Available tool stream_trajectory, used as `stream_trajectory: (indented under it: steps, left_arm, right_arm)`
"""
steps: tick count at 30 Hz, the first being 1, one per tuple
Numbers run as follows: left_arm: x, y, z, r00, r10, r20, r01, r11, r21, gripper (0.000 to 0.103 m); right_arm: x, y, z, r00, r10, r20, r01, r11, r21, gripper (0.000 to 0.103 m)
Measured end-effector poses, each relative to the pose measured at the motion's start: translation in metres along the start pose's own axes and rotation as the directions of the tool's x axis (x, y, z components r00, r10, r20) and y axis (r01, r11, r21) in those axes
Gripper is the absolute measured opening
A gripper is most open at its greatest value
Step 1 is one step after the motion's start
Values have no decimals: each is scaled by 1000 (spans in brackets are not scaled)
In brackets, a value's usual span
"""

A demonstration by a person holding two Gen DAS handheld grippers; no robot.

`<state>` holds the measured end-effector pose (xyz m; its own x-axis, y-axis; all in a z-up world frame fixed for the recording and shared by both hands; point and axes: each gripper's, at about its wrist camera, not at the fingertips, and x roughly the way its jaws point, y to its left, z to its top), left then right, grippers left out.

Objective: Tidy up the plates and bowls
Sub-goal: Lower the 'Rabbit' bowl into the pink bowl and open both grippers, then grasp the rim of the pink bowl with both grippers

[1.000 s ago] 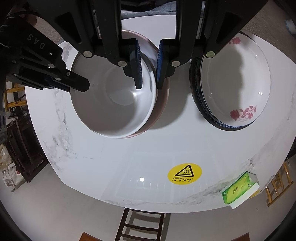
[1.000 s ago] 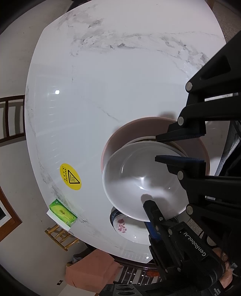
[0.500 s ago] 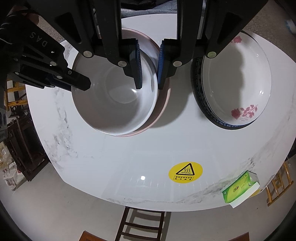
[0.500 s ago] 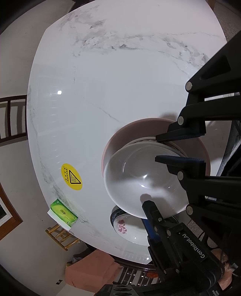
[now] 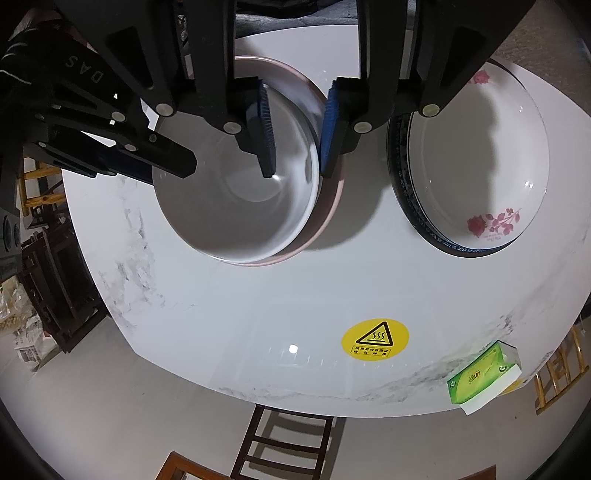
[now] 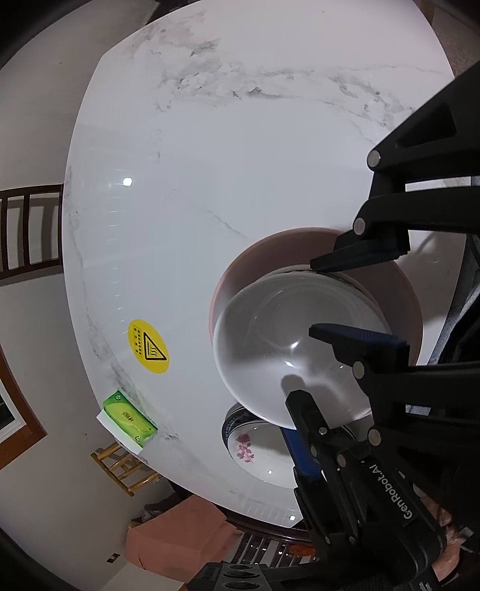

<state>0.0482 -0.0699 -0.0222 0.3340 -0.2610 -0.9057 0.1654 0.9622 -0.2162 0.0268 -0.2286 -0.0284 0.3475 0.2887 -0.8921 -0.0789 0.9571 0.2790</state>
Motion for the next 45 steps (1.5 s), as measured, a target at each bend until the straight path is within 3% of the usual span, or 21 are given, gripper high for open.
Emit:
stream_trajectory:
  steps: [13, 28, 45]
  left_arm:
    - [-14, 10, 1, 999, -19, 44, 20, 999, -24, 36]
    - [-32, 41, -3, 996, -23, 88, 34, 992, -125, 38]
    - [-27, 62, -16, 999, -24, 36, 32, 972, -233, 39]
  right_arm:
    - [-12, -1, 2, 998, 0, 63, 0, 1000, 13, 30]
    - [-32, -14, -1, 994, 13, 109, -20, 998, 67, 30]
    - [-28, -39, -16, 998, -32, 52, 24, 989, 148, 30]
